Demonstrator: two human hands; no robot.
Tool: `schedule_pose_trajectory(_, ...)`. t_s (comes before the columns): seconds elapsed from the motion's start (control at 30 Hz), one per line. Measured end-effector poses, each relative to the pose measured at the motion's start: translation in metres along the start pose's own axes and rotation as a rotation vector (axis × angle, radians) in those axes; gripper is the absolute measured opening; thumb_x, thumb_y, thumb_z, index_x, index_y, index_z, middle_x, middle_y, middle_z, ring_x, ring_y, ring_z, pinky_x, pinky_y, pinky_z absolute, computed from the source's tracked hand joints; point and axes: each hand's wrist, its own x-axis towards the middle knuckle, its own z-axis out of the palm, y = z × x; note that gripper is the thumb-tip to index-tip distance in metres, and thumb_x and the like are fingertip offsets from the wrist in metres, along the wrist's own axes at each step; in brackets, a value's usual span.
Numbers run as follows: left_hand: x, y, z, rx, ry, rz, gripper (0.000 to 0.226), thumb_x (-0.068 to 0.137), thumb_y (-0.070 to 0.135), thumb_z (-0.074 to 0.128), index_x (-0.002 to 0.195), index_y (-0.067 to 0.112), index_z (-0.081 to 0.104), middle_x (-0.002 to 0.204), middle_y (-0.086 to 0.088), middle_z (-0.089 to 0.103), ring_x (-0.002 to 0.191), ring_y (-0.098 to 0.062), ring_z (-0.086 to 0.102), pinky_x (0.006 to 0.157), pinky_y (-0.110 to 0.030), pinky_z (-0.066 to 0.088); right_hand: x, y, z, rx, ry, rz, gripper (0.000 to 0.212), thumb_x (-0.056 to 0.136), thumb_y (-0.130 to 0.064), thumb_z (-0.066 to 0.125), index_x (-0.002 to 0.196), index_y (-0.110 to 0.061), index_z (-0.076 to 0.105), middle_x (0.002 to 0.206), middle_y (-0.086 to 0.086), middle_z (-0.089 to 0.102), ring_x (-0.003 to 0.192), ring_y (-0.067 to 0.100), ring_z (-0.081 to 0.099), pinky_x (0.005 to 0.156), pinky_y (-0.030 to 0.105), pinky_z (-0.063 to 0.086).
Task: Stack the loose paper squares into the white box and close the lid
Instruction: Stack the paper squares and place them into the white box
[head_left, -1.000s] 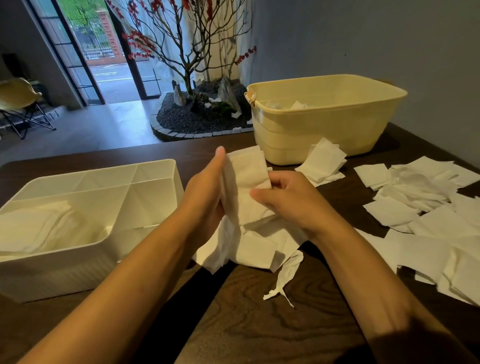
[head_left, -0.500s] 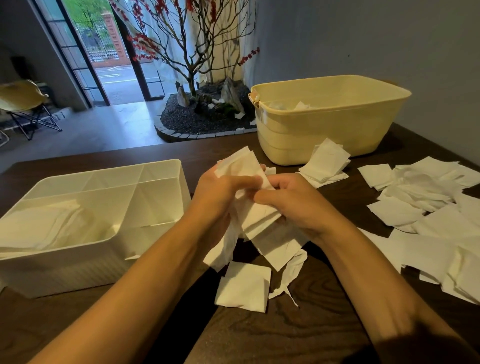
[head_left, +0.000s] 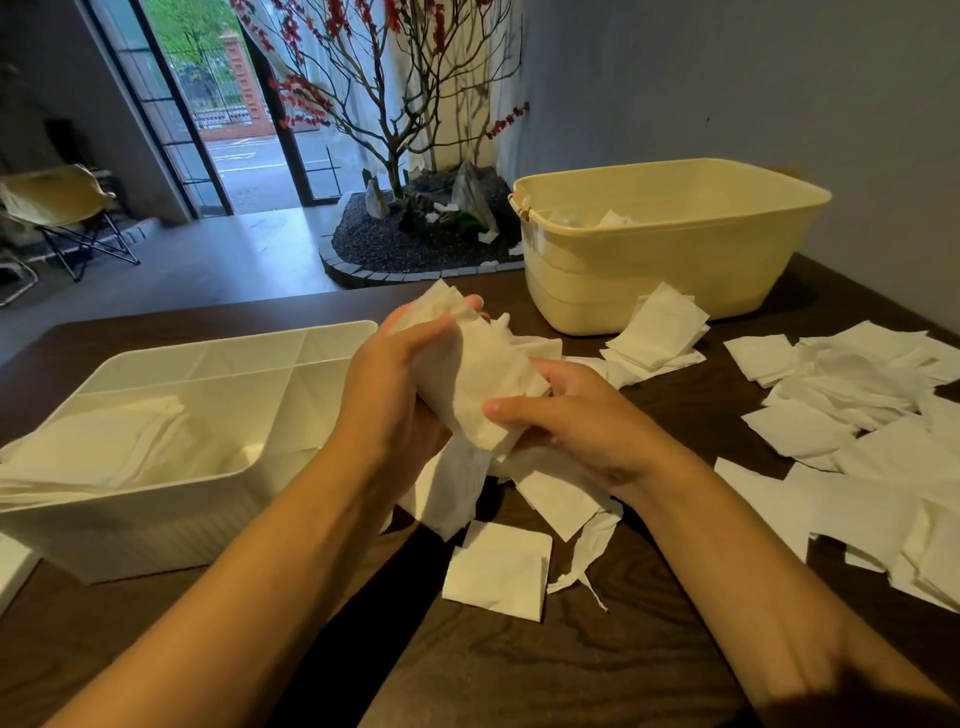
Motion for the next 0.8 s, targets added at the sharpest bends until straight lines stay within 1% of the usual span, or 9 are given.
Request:
schedule_pose_trajectory(0.1, -0.014, 0.004, -0.025, 0.408, 0.028, 0.135, 0.022, 0.092, -0.001, 0.059, 0.102, 0.018, 0.068, 0.106, -0.004, 0.073, 0.095, -0.019, 0.07, 0.063, -0.023, 0.055, -0.002, -0.002, 0.001, -0.131, 0.033, -0.05, 0.026, 0.084, -0.007, 0.074, 0.104, -0.023, 0.071, 0.101, 0.005, 0.076, 0.097, 0.022, 0.071, 0.089, 0.043, 0.058)
schedule_pose_trajectory(0.17, -0.027, 0.005, -0.046, 0.686, 0.016, 0.254, 0.028, 0.09, -0.001, 0.065, 0.095, 0.027, 0.066, 0.093, 0.0, 0.072, 0.083, -0.013, 0.068, 0.059, -0.021, 0.051, -0.004, -0.003, 0.006, -0.277, 0.037, -0.131, 0.026, 0.081, -0.008, 0.077, 0.104, -0.019, 0.07, 0.1, 0.005, 0.073, 0.096, 0.02, 0.069, 0.086, 0.04, 0.057)
schedule_pose_trajectory(0.23, -0.04, 0.008, -0.065, 0.813, -0.001, 0.315, 0.037, 0.089, 0.0, 0.068, 0.095, 0.036, 0.065, 0.088, -0.004, 0.07, 0.072, -0.019, 0.063, 0.058, -0.032, 0.051, -0.008, -0.002, 0.018, -0.39, 0.009, -0.205, 0.026, 0.079, -0.008, 0.079, 0.097, -0.022, 0.067, 0.094, -0.001, 0.071, 0.089, 0.015, 0.067, 0.08, 0.038, 0.057)
schedule_pose_trajectory(0.27, -0.048, 0.009, -0.075, 0.843, -0.005, 0.322, 0.039, 0.09, 0.002, 0.069, 0.097, 0.039, 0.065, 0.091, -0.004, 0.07, 0.074, -0.021, 0.064, 0.061, -0.038, 0.054, -0.011, -0.001, 0.025, -0.421, -0.009, -0.23, 0.026, 0.078, -0.008, 0.08, 0.093, -0.024, 0.066, 0.091, -0.003, 0.069, 0.085, 0.013, 0.067, 0.077, 0.036, 0.056)
schedule_pose_trajectory(0.4, -0.084, 0.015, -0.105, 0.904, -0.01, 0.332, 0.029, 0.093, 0.01, 0.066, 0.107, 0.035, 0.062, 0.105, 0.015, 0.069, 0.098, -0.008, 0.068, 0.081, -0.029, 0.058, -0.022, -0.005, 0.054, -0.5, -0.049, -0.31, 0.025, 0.08, -0.01, 0.077, 0.099, -0.023, 0.066, 0.091, -0.007, 0.068, 0.081, 0.01, 0.065, 0.078, 0.033, 0.056)
schedule_pose_trajectory(0.53, -0.113, 0.008, -0.116, 0.9, 0.071, 0.417, 0.021, 0.097, 0.008, 0.061, 0.111, 0.023, 0.061, 0.101, 0.018, 0.068, 0.099, 0.001, 0.065, 0.078, -0.016, 0.053, -0.039, -0.001, 0.089, -0.413, -0.034, -0.299, 0.032, 0.085, -0.006, 0.069, 0.106, -0.028, 0.062, 0.094, -0.014, 0.064, 0.082, -0.001, 0.061, 0.069, 0.016, 0.05)
schedule_pose_trajectory(0.6, -0.121, -0.002, -0.121, 0.887, 0.1, 0.404, 0.025, 0.096, 0.009, 0.063, 0.116, 0.024, 0.059, 0.105, 0.013, 0.068, 0.099, -0.001, 0.065, 0.083, -0.023, 0.056, -0.049, 0.008, 0.107, -0.302, -0.002, -0.214, 0.042, 0.085, -0.002, 0.065, 0.117, -0.028, 0.057, 0.099, -0.012, 0.062, 0.086, 0.003, 0.062, 0.068, 0.016, 0.052)
schedule_pose_trajectory(0.7, -0.127, -0.019, -0.123, 0.794, 0.086, 0.253, 0.037, 0.086, 0.009, 0.065, 0.115, 0.03, 0.057, 0.107, 0.01, 0.068, 0.098, -0.01, 0.067, 0.09, -0.041, 0.057, -0.06, 0.024, 0.125, -0.332, 0.047, -0.196, 0.053, 0.082, 0.005, 0.063, 0.122, -0.028, 0.052, 0.105, -0.012, 0.058, 0.097, 0.007, 0.059, 0.071, 0.015, 0.05)
schedule_pose_trajectory(0.8, -0.126, -0.022, -0.121, 0.678, 0.115, 0.188, 0.039, 0.084, 0.002, 0.063, 0.11, 0.032, 0.059, 0.106, 0.003, 0.069, 0.096, -0.018, 0.069, 0.087, -0.049, 0.059, -0.062, 0.029, 0.129, -0.315, 0.11, -0.198, 0.057, 0.078, 0.009, 0.06, 0.117, -0.031, 0.05, 0.106, -0.009, 0.059, 0.099, 0.013, 0.06, 0.077, 0.028, 0.054)
